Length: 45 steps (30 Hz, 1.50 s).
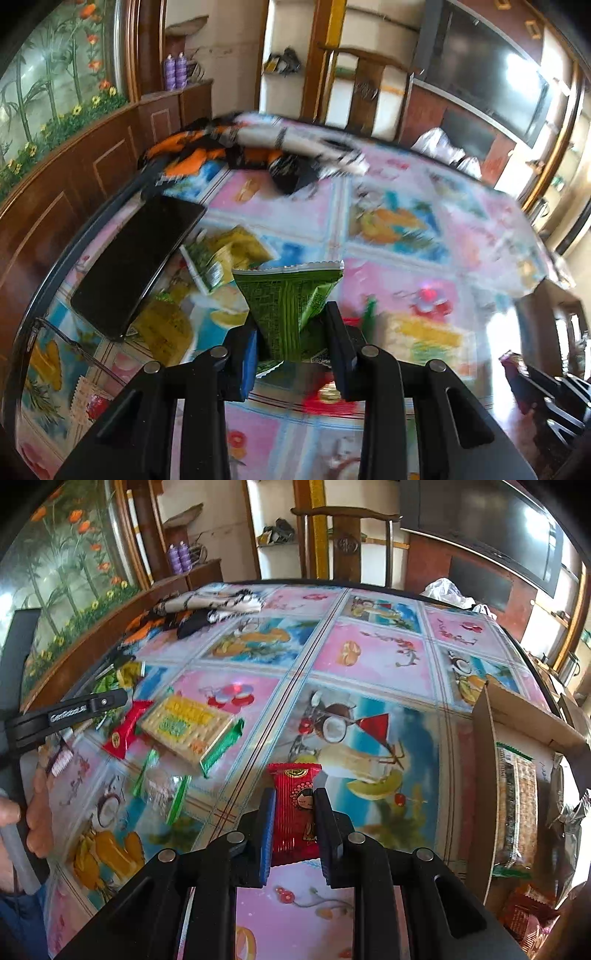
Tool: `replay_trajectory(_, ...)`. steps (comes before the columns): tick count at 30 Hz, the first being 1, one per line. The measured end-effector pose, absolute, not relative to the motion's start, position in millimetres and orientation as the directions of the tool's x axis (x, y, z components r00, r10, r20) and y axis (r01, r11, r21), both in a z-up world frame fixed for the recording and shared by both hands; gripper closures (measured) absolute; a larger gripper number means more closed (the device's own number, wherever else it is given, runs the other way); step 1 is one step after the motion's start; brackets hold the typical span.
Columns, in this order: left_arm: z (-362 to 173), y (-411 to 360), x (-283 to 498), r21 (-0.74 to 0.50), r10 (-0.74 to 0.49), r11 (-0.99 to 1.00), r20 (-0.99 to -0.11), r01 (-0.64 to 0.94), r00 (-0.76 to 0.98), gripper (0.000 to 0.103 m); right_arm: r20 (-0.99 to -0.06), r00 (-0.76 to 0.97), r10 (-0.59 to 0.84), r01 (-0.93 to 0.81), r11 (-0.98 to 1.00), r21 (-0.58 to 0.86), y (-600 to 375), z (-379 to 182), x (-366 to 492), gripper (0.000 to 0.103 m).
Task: Organize snacks
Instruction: 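Lift the green packet with the left tool while the right tool lifts the red packet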
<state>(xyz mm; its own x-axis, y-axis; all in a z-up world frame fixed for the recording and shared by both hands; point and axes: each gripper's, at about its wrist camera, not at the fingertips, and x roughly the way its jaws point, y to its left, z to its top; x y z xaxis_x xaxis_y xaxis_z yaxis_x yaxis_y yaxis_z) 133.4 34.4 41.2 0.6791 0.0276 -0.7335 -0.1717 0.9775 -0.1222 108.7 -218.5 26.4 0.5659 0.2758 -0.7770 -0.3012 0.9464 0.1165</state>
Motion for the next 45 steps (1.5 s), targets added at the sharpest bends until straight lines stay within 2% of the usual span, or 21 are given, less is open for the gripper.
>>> replay_trajectory(4, 55, 6, 118, -0.127, -0.007, 0.986, -0.682, -0.108, 0.732, 0.072, -0.732, 0.611, 0.302, -0.283, 0.947, 0.154, -225, 40, 106, 0.082)
replay_trajectory(8, 63, -30, 102, -0.063, -0.016, 0.998, -0.632, -0.031, 0.775, 0.071, -0.706, 0.634, 0.316, -0.273, 0.945, 0.179, -229, 48, 104, 0.081)
replay_trajectory(12, 66, -54, 92, 0.038, 0.016, 0.999, -0.592, 0.008, 0.806, 0.071, -0.702, 0.635, 0.323, -0.278, 0.943, 0.183, -227, 48, 104, 0.081)
replay_trajectory(18, 70, -63, 86, 0.121, 0.072, 0.993, -0.543, -0.006, 0.837, 0.071, -0.701, 0.636, 0.323, -0.278, 0.943, 0.182, -226, 46, 104, 0.081)
replay_trajectory(45, 67, -74, 81, 0.233, 0.152, 0.972, -0.488, -0.040, 0.859, 0.071, -0.692, 0.647, 0.321, -0.279, 0.944, 0.177, -230, 51, 102, 0.081)
